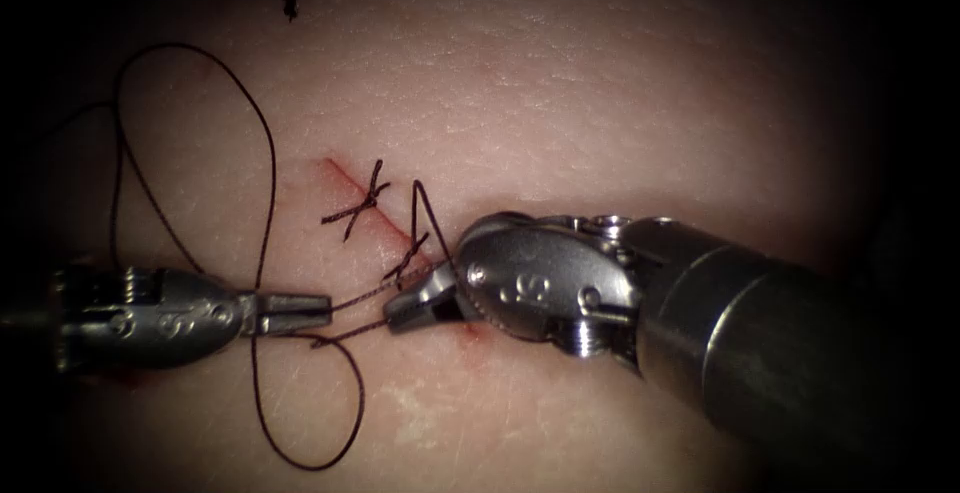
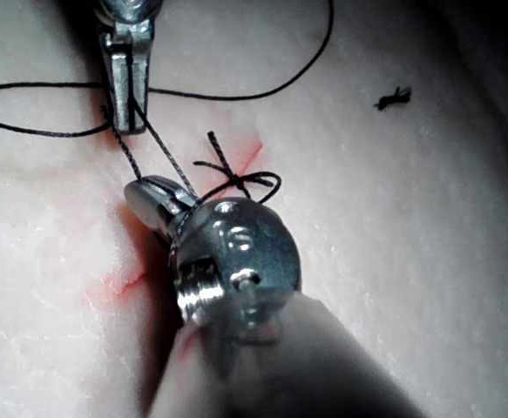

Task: Wound Closure

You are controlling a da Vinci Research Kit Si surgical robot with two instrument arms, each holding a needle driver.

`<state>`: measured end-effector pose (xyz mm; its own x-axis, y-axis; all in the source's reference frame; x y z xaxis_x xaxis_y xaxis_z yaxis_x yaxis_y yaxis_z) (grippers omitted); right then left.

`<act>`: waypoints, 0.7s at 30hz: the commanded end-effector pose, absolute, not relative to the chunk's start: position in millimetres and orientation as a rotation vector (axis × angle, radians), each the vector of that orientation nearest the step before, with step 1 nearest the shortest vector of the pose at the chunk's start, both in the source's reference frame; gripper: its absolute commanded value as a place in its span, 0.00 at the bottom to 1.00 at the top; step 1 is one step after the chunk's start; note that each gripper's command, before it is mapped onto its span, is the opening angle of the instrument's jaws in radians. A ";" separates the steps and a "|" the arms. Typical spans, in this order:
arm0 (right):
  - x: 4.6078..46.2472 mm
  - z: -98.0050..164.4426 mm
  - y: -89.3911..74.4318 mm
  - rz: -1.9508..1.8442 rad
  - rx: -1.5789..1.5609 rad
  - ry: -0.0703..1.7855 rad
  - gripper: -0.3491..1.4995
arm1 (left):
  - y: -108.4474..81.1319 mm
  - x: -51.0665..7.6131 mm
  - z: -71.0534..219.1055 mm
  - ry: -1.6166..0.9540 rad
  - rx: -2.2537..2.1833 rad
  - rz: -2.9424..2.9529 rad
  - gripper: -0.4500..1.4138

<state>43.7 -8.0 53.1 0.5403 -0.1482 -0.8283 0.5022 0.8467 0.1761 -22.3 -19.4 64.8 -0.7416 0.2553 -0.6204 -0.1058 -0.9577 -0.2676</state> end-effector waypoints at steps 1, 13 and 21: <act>44.3 53.7 -7.7 -0.390 0.422 0.938 0.00 | -20.5 -22.3 65.4 -0.331 -1.024 2.746 0.00; 42.2 54.3 -4.1 -0.223 0.424 1.031 0.00 | -28.3 -16.3 63.6 -0.365 -0.966 2.805 0.00; 40.9 55.1 -3.3 -0.168 0.423 1.027 0.00 | -31.6 -12.7 61.0 -0.375 -0.961 2.825 0.00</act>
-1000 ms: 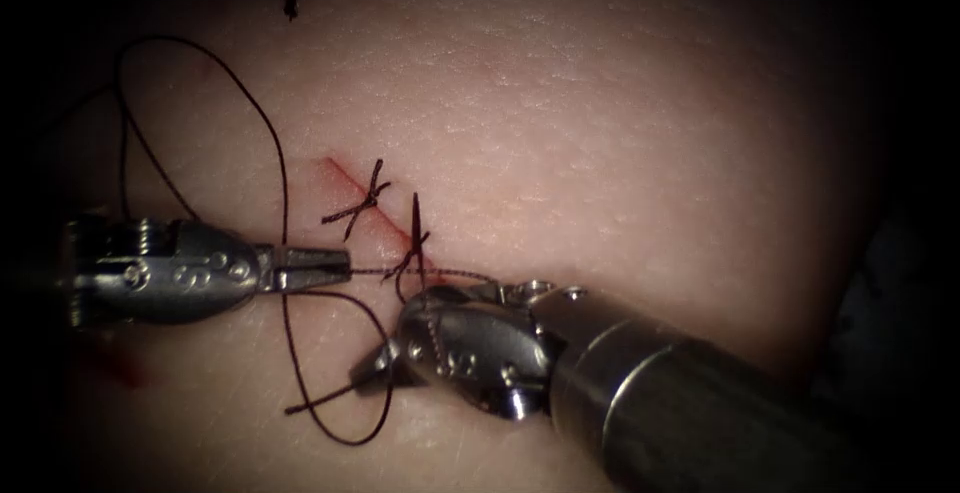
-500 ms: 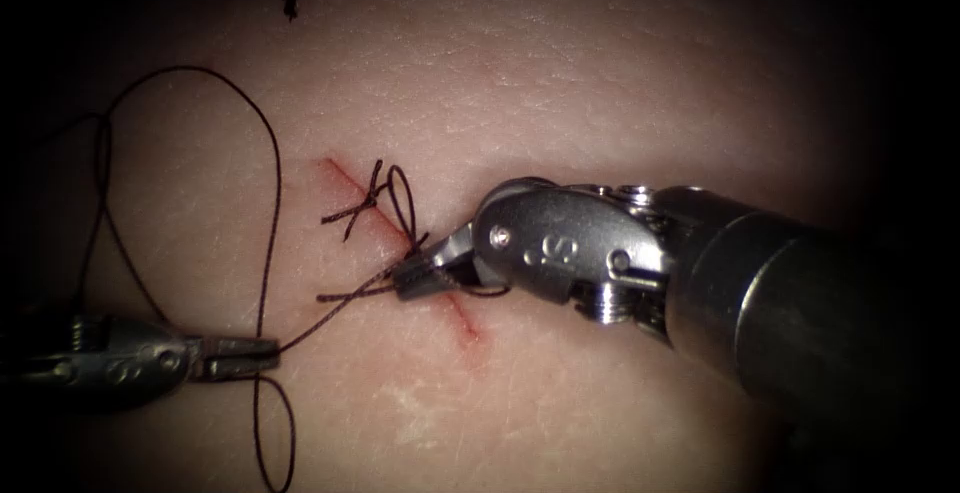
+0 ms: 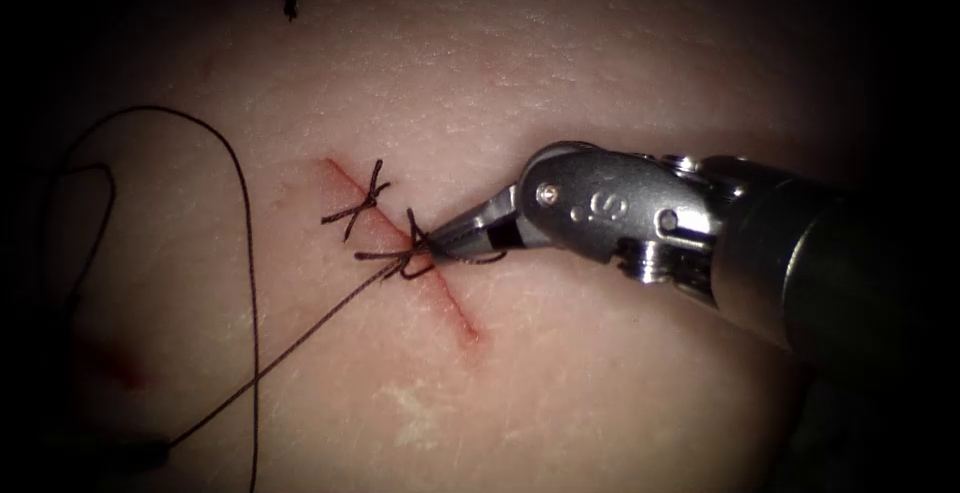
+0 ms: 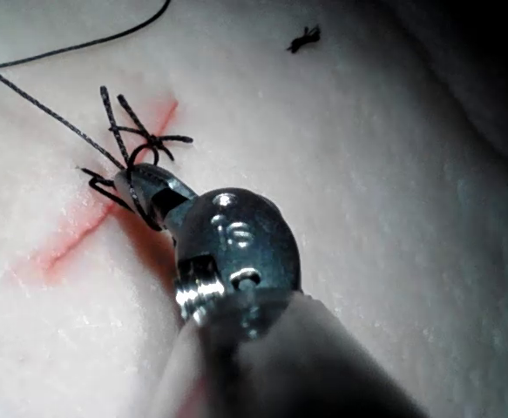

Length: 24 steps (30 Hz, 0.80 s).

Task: Wound Closure

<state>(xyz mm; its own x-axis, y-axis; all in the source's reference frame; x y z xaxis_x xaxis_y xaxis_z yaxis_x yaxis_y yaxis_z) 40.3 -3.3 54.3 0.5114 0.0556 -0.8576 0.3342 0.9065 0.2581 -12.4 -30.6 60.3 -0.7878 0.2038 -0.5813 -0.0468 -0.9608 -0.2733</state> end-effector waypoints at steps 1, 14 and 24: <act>40.8 55.2 -3.2 -0.166 0.419 1.027 0.00 | -32.0 -12.2 60.7 -0.380 -0.960 2.822 0.00; 40.4 56.8 -2.8 -0.018 0.378 0.949 0.00 | -37.6 -6.8 56.0 -0.392 -0.944 2.848 0.00; 40.3 56.8 -2.7 0.148 0.395 0.875 0.00 | -41.5 -2.7 53.0 -0.407 -0.942 2.858 0.00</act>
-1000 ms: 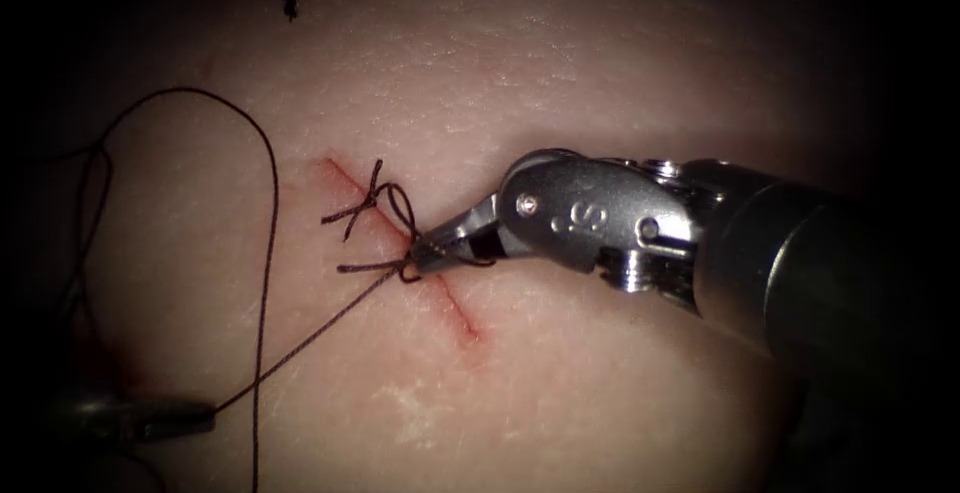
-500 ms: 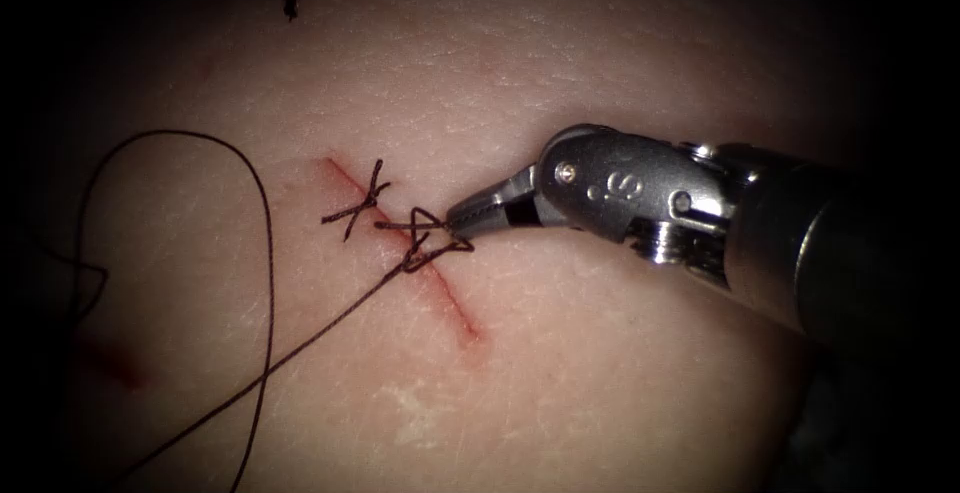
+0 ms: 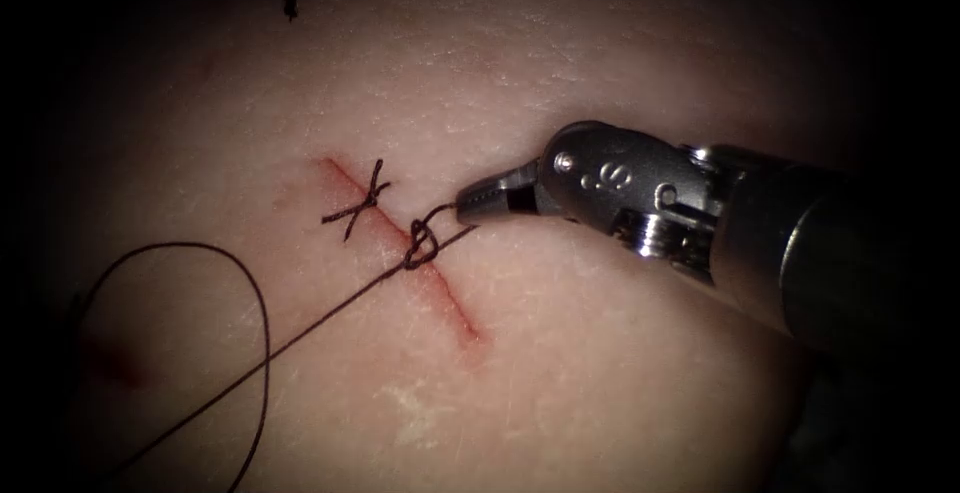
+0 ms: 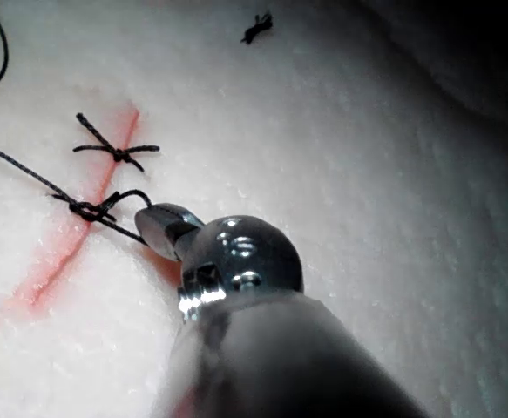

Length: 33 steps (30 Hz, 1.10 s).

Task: Wound Closure

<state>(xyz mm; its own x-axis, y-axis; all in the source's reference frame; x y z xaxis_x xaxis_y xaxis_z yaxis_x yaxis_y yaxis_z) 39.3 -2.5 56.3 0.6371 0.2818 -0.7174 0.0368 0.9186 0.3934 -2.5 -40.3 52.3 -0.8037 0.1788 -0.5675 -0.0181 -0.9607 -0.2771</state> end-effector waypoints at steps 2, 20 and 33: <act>40.4 56.9 -3.0 0.233 0.399 0.850 0.00 | -42.4 -2.2 52.5 -0.408 -0.943 2.858 0.00; 38.9 58.1 -1.0 0.612 0.168 0.817 0.00 | -46.4 -1.7 51.2 -0.411 -0.956 2.858 0.00; 38.0 60.8 -1.7 0.624 0.104 0.779 0.00 | -50.9 0.5 52.2 -0.449 -0.938 2.837 0.00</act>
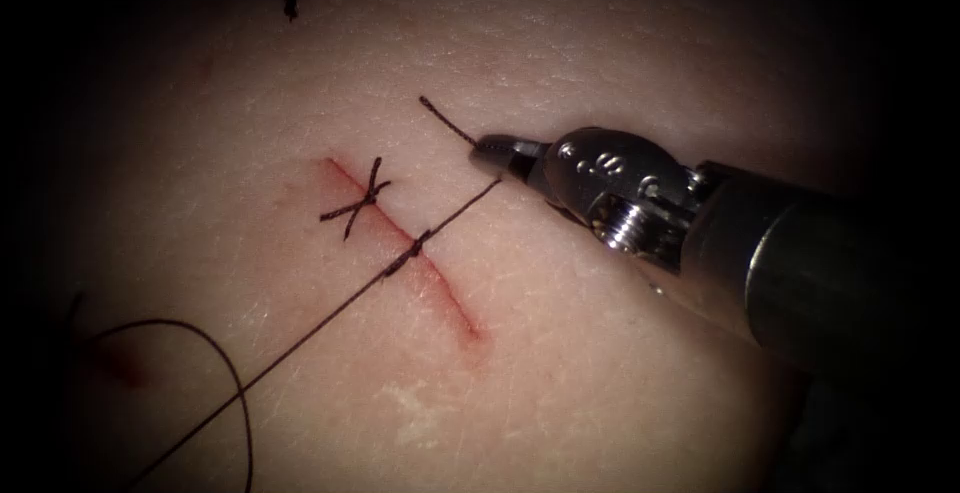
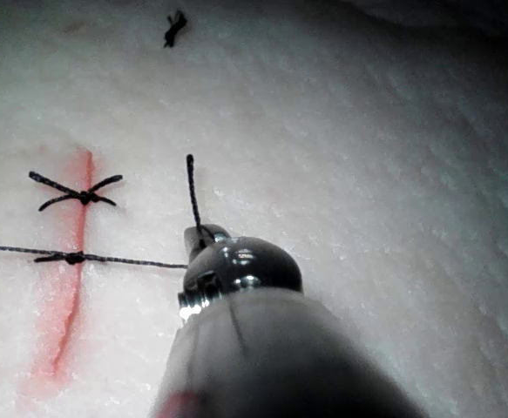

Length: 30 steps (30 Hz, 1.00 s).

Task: Wound Closure

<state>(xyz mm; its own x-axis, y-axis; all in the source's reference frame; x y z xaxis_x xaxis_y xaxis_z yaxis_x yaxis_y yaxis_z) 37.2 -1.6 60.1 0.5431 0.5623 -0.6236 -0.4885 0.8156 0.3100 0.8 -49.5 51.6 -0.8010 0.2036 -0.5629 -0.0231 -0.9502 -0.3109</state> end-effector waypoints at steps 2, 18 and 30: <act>37.7 60.8 -1.4 0.625 0.106 0.778 0.00 | -51.2 1.1 52.2 -0.458 -0.931 2.827 0.00; 37.4 56.6 -2.0 0.677 0.118 1.041 0.89 | -43.6 -5.1 46.7 -0.404 -1.165 2.749 0.00; 32.4 50.0 -1.9 0.682 0.108 1.130 0.95 | -33.7 -11.7 42.3 -0.209 -1.315 2.749 0.00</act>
